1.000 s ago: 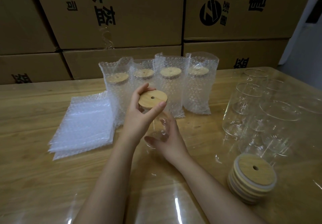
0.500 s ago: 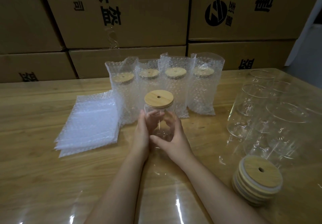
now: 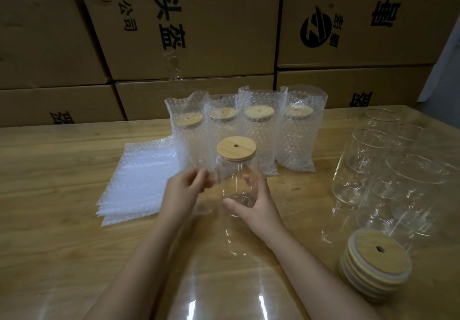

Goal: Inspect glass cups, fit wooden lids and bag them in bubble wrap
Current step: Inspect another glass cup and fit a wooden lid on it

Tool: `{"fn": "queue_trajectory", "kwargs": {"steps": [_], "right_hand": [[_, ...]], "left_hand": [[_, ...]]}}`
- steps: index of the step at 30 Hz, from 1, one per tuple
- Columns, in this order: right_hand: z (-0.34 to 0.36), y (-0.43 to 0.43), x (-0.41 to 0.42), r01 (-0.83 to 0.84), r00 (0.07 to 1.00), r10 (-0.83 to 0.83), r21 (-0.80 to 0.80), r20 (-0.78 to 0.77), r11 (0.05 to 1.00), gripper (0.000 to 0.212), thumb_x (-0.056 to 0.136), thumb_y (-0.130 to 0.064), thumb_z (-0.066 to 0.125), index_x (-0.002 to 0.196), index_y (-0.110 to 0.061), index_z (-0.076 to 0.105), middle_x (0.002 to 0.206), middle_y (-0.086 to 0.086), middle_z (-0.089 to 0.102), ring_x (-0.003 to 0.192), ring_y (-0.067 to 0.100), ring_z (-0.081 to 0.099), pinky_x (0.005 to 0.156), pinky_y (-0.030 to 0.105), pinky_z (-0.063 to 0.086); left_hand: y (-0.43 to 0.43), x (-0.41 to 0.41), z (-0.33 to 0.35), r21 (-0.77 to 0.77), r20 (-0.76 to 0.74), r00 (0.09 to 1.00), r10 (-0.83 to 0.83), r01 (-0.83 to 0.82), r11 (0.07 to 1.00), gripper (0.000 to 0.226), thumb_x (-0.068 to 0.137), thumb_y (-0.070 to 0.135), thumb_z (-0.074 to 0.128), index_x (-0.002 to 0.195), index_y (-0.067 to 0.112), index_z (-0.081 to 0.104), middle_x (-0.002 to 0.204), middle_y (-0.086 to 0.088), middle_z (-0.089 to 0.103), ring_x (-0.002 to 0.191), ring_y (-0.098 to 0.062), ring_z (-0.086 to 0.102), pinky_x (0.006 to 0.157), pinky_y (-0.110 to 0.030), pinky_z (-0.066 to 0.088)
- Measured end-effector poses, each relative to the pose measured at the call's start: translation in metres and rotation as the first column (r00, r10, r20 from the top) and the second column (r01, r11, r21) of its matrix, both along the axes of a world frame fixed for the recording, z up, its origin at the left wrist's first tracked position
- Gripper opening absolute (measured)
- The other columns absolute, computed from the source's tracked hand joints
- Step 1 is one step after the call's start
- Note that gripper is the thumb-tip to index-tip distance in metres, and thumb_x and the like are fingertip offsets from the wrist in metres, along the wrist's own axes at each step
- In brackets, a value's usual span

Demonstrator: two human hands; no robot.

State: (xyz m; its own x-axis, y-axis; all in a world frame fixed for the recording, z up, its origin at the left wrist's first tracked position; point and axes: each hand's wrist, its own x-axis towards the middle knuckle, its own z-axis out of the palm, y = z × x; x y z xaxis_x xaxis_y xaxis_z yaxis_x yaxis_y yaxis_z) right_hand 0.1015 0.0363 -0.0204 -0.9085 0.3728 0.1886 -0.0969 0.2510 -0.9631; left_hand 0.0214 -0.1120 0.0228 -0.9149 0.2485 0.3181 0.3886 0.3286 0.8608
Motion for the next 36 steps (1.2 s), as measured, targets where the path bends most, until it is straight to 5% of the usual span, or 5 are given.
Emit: {"fn": "queue_trajectory", "kwargs": {"steps": [5, 16, 21, 31, 36], "right_hand": [[0.003, 0.000, 0.001, -0.018, 1.000, 0.018, -0.015, 0.010, 1.000, 0.094, 0.072, -0.026, 0.083, 0.146, -0.034, 0.025, 0.139, -0.010, 0.042, 0.131, 0.006, 0.040, 0.110, 0.040, 0.037], [0.002, 0.002, 0.003, -0.021, 1.000, 0.021, -0.021, 0.002, 1.000, 0.088, 0.073, -0.020, 0.083, 0.140, -0.041, 0.031, 0.140, -0.009, 0.042, 0.130, 0.005, 0.042, 0.108, 0.026, 0.037], [0.003, 0.000, 0.003, -0.019, 1.000, 0.019, -0.051, 0.008, 0.999, 0.091, 0.072, -0.018, 0.084, 0.144, -0.036, 0.030, 0.139, -0.009, 0.043, 0.129, 0.006, 0.041, 0.111, 0.033, 0.037], [0.000, 0.000, 0.001, -0.024, 1.000, 0.024, -0.045, -0.005, 0.999, 0.090, 0.071, -0.018, 0.084, 0.142, -0.039, 0.031, 0.138, -0.009, 0.043, 0.124, -0.001, 0.043, 0.110, 0.035, 0.038], [-0.003, 0.002, 0.000, -0.031, 1.000, 0.031, -0.048, 0.000, 0.998, 0.093, 0.071, -0.022, 0.085, 0.143, -0.039, 0.030, 0.140, -0.008, 0.042, 0.123, -0.002, 0.044, 0.108, 0.029, 0.038]], "left_hand": [[-0.053, -0.024, 0.024, 0.000, -0.232, 0.944, 0.234, -0.241, 0.971, 0.011, 0.090, 0.013, 0.063, 0.089, 0.023, 0.064, 0.085, 0.015, 0.068, 0.081, 0.003, 0.063, 0.069, -0.010, 0.046], [-0.098, -0.031, -0.013, -0.560, -0.019, 1.000, -0.012, -0.001, 0.829, 0.055, 0.071, 0.056, 0.063, 0.118, 0.027, 0.064, 0.131, 0.014, 0.052, 0.130, -0.011, 0.041, 0.112, -0.040, 0.027], [-0.109, -0.035, -0.015, -0.308, 0.086, 0.995, -0.053, 0.077, 0.948, 0.029, 0.086, 0.015, 0.071, 0.115, 0.020, 0.066, 0.129, 0.010, 0.057, 0.122, -0.006, 0.047, 0.097, -0.016, 0.032], [-0.122, -0.040, -0.018, -0.099, 0.286, 0.954, -0.090, 0.123, 0.987, 0.035, 0.088, 0.015, 0.068, 0.116, 0.036, 0.067, 0.124, 0.021, 0.060, 0.122, 0.004, 0.046, 0.097, -0.022, 0.036], [-0.111, -0.038, -0.020, -0.033, 0.107, 0.983, 0.149, -0.147, 0.989, 0.011, 0.091, 0.022, 0.065, 0.090, 0.032, 0.069, 0.093, 0.025, 0.065, 0.090, 0.015, 0.057, 0.072, -0.004, 0.039]]}}
